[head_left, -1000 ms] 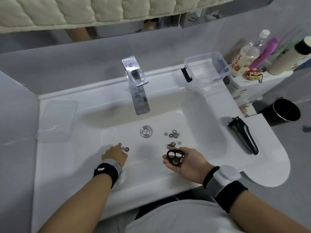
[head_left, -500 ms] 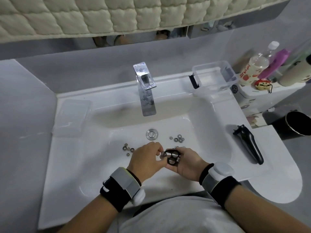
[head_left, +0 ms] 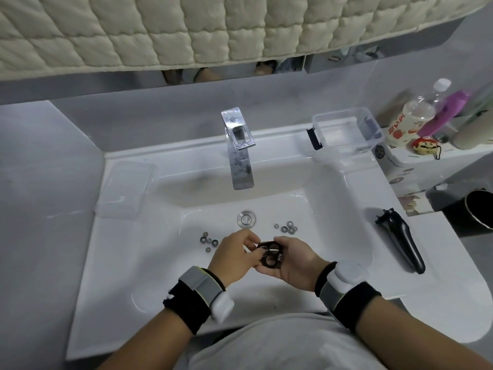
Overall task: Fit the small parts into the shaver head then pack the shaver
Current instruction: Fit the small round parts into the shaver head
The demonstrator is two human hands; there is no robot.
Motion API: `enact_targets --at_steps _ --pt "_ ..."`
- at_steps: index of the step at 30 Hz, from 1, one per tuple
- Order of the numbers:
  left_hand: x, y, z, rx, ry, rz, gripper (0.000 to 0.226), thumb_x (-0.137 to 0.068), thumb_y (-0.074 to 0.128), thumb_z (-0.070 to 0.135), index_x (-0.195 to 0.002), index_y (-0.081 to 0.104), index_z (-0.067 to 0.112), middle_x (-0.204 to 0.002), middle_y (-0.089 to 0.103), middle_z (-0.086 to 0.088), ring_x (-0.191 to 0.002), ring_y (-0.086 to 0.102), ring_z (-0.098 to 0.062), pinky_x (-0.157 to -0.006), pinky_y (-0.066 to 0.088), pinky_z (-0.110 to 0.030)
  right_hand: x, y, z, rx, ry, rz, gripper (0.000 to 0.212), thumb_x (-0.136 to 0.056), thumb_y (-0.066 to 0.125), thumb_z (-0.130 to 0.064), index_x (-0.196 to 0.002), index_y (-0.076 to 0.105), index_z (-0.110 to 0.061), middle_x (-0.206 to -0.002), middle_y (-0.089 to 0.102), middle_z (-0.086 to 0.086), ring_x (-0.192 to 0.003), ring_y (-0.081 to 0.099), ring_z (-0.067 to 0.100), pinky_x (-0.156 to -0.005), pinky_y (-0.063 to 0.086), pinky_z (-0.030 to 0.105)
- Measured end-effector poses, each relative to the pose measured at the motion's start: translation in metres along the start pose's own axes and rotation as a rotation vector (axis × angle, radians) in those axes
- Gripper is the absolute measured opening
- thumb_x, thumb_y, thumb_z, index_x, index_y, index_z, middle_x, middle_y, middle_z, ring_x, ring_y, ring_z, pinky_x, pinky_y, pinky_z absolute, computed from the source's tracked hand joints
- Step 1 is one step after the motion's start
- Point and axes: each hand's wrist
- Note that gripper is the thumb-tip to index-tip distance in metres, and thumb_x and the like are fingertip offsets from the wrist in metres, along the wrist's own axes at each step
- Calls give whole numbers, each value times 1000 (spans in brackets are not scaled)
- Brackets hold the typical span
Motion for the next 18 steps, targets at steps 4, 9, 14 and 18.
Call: enact_targets --at_steps 4,9,14,18 --pt "-4 -2 -9 120 -55 -71 13 -75 69 35 -85 62 31 -79 67 11 -56 58 0 -54 42 -14 -3 6 2 57 -1 16 47 -108 33 -24 -115 61 12 -92 68 23 -78 68 37 -83 60 48" --pt "-30 -20 -53 369 -324 85 8 -83 64 22 -83 65 14 -79 67 -3 -55 60 -16 -51 44 -23 -6 5 2 2 7 33 43 -108 34 -23 -106 60 12 -81 70 27 -80 66 41 -91 55 51" --pt "-49 -33 -131 -78 -466 197 22 -85 65 23 -104 64 12 -106 68 -8 -103 61 -29 -85 44 -29 -5 4 1 -22 25 48 41 -108 35 -22 -123 54 11 -99 65 32 -81 65 42 -74 61 47" --pt "-63 -34 -158 -214 -421 152 25 -88 61 23 -111 59 15 -117 56 -13 -91 57 -25 -80 42 -28 -7 1 0 -36 27 63 38 -108 36 -21 -117 56 9 -97 66 31 -81 66 42 -78 61 46"
Point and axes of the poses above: each hand's wrist, its own x-axis away from the middle knuckle, its own y-axis out of the palm, z = x × y
